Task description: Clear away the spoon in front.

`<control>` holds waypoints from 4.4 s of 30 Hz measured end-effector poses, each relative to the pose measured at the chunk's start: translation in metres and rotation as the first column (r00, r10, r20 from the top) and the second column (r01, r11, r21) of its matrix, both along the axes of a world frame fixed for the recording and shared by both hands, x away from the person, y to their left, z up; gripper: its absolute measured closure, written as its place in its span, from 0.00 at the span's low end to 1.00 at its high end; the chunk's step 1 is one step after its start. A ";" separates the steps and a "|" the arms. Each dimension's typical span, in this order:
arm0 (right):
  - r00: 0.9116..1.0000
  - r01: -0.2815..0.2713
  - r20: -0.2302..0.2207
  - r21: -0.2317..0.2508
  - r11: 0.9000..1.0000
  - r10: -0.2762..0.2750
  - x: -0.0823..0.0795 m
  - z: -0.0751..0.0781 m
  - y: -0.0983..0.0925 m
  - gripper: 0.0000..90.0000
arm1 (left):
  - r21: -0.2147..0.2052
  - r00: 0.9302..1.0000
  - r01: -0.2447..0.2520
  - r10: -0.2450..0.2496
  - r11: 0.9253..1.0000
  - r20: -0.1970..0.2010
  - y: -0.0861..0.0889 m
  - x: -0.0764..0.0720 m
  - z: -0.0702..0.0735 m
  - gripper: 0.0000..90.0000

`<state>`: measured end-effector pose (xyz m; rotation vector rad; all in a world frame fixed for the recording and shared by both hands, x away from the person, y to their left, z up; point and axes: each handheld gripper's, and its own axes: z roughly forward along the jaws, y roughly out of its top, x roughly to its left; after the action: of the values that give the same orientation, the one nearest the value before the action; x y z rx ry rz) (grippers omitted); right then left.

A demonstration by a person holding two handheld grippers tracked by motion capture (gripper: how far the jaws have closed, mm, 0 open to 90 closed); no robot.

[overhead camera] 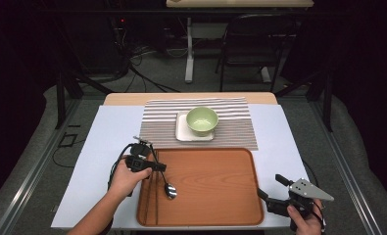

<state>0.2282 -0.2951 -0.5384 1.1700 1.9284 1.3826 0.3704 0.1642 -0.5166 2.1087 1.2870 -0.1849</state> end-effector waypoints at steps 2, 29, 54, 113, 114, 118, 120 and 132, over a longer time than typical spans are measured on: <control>1.000 0.000 0.000 0.000 1.000 0.000 0.000 0.000 0.000 0.16 | -0.026 1.000 -0.004 0.003 1.000 -0.013 -0.001 0.003 -0.004 0.84; 1.000 -0.002 -0.001 0.000 1.000 0.002 0.000 0.000 -0.001 0.16 | -0.121 0.991 -0.056 0.040 0.991 -0.131 -0.008 0.020 -0.023 0.95; 1.000 -0.004 -0.008 0.003 1.000 0.004 0.001 -0.001 0.000 0.16 | -0.077 0.992 -0.122 0.119 0.990 -0.045 0.007 0.013 -0.024 0.78; 1.000 -0.011 -0.013 0.015 1.000 0.011 0.003 -0.001 -0.001 0.16 | -0.050 0.978 -0.190 0.193 0.981 0.074 0.005 0.050 -0.011 0.71; 1.000 -0.011 -0.013 0.015 1.000 0.011 0.003 -0.001 -0.001 0.16 | -0.051 0.978 -0.190 0.194 0.980 0.074 0.005 0.050 -0.010 0.71; 1.000 -0.009 -0.013 0.016 1.000 0.009 0.003 -0.001 -0.001 0.16 | -0.050 0.977 -0.189 0.192 0.981 0.090 0.003 0.050 -0.007 0.68; 1.000 -0.009 -0.014 0.016 1.000 0.009 0.003 -0.001 -0.001 0.16 | -0.050 0.977 -0.185 0.189 0.982 0.099 0.003 0.050 -0.004 0.66; 1.000 -0.014 -0.014 0.015 1.000 0.015 0.004 -0.001 0.000 0.16 | -0.031 0.961 -0.206 0.208 0.978 0.180 -0.001 0.052 0.009 0.54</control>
<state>0.2325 -0.2950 -0.5394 1.1780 1.9436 1.4015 0.4228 0.1628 -0.5074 1.9150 1.3793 0.0887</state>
